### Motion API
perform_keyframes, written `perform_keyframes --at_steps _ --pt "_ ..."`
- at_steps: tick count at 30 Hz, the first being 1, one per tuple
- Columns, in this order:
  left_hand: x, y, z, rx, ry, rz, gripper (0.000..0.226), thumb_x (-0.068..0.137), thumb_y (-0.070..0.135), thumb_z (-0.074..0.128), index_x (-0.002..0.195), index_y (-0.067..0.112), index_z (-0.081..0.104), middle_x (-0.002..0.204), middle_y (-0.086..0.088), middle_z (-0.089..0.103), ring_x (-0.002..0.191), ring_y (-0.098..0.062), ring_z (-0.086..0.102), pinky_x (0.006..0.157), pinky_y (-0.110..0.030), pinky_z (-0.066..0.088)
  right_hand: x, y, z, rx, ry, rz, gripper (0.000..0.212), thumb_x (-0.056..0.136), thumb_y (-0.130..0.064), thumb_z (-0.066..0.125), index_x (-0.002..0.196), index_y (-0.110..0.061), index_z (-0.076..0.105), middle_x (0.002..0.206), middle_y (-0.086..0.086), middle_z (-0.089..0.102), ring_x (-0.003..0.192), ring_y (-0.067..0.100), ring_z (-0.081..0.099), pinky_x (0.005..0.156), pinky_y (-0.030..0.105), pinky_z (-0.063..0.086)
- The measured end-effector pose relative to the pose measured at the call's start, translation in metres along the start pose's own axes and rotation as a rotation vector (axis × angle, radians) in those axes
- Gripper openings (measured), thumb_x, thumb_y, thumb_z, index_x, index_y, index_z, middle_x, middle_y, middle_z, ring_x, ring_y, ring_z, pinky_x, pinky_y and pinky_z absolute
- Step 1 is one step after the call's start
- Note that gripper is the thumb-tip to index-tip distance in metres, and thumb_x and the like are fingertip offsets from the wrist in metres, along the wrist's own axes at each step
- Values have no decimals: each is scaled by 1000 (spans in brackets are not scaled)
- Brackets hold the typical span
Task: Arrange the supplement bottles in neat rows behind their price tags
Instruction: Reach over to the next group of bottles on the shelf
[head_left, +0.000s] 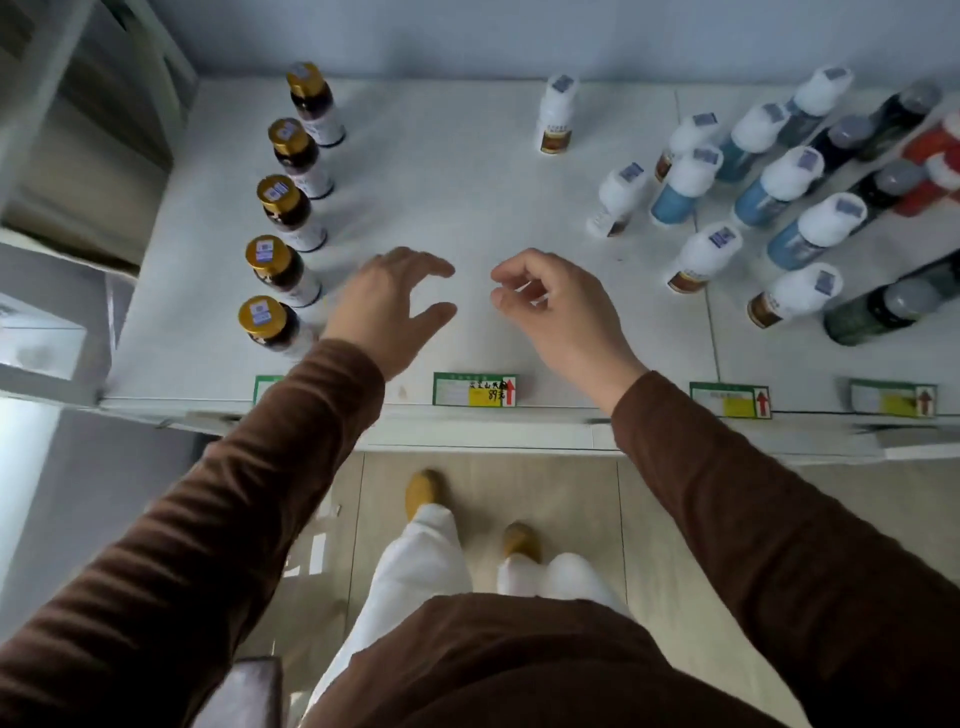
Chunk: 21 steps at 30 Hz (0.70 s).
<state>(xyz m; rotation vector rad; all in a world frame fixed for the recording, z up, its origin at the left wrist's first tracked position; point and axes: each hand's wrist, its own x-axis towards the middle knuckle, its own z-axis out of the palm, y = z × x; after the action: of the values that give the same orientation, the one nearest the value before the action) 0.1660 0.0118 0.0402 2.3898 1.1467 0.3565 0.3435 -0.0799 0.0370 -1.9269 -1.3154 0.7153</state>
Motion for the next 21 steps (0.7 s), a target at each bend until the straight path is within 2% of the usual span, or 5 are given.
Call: perform_keyframes --at_steps 4,9,13,16,21 --pt "-40 3 35 -17 -35 -68 34 85 27 69 118 19 65 116 -2 64 106 -24 57 92 -31 41 -48 25 13 51 -17 79 10 93 -30 62 92 -23 69 89 -12 71 77 5 61 69 23 47" --pt "-73 -11 65 7 59 -178 41 81 37 72 118 19 66 112 -6 60 104 -29 51 92 -36 40 -88 44 42 82 -49 194 33 95 -45 56 78 -19 68 67 -5 69 60 11 66 65 38 56" --pt "-84 -20 86 -2 127 -238 47 79 47 69 118 22 65 112 -6 55 106 -30 44 92 -39 39 -101 56 66 121 -74 306 45 97 -52 51 71 -22 72 59 -6 69 51 7 66 68 39 59" --pt "-83 -23 98 -16 172 -249 47 77 54 66 116 27 66 112 -2 54 106 -26 42 91 -35 38 -100 62 80 160 -80 426 58 96 -62 44 66 -22 74 57 -5 70 48 9 67 70 38 59" --pt "-81 -30 109 -119 259 -262 38 75 49 71 108 31 69 106 6 51 102 -16 37 90 -35 38 -95 67 95 279 -70 537 71 95 -68 36 64 -19 76 56 -2 71 49 14 68 72 41 60"
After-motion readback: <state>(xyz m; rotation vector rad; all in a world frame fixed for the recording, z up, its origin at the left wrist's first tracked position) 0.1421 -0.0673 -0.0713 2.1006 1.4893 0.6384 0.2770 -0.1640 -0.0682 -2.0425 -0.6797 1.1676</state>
